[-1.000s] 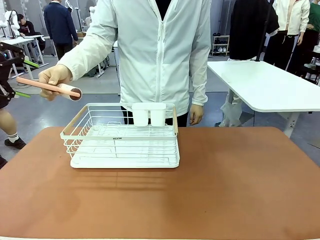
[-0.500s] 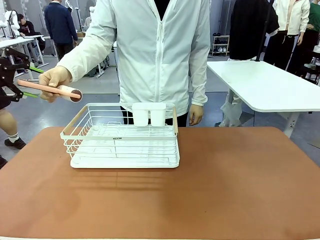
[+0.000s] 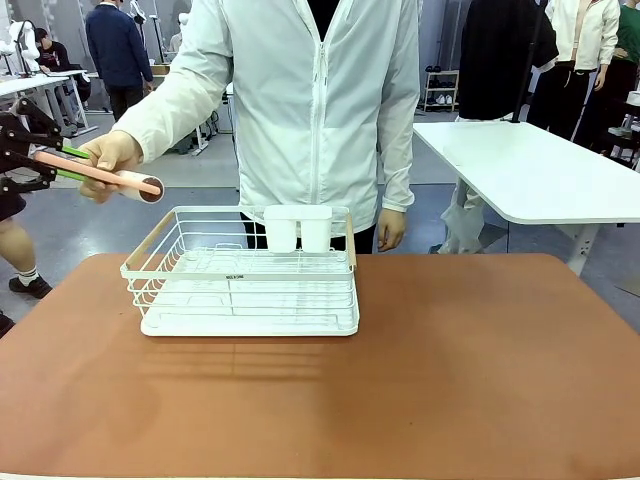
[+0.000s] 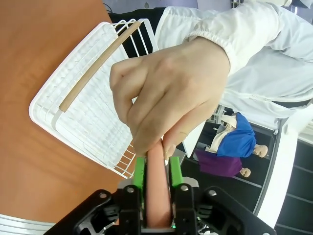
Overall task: Clean the table.
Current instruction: Pick up the Lint Roller when the human hands it over.
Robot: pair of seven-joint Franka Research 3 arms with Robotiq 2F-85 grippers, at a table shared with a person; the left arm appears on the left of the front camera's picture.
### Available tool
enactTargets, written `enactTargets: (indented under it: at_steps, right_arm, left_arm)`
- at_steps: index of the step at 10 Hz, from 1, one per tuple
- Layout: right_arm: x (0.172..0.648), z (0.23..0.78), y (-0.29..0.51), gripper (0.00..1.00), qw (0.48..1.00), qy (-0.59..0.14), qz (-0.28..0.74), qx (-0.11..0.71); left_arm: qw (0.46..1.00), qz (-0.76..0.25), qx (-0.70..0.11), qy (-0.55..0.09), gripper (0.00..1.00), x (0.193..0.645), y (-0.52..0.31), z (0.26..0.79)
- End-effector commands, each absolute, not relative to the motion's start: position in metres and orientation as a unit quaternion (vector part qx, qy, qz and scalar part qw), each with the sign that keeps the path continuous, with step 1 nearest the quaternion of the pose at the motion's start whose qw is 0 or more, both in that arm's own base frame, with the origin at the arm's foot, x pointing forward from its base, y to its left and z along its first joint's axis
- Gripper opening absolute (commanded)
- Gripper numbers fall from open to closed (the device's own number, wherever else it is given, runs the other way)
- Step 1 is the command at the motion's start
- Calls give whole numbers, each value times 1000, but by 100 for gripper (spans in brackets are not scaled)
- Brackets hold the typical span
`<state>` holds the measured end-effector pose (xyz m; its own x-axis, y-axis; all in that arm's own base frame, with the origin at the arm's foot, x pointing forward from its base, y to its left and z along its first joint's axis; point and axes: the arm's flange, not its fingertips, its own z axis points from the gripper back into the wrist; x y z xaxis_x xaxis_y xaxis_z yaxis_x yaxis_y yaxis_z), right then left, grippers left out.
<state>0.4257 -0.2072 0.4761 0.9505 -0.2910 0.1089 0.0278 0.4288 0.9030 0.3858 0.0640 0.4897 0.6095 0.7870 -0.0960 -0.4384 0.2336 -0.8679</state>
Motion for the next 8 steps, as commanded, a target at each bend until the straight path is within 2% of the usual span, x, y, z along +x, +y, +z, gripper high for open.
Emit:
enactTargets:
  at_steps: [1, 3, 8]
  right_arm:
    - [425, 478, -207, 100, 835, -126, -94, 527]
    - [425, 478, -207, 100, 835, -126, -94, 527]
    - [425, 478, -207, 100, 835, -126, -94, 527]
  left_arm:
    - [760, 389, -482, -198, 5, 390, 64, 487]
    - [760, 387, -481, -200, 0, 389, 63, 488]
    - [764, 399, -471, -187, 0, 386, 64, 490]
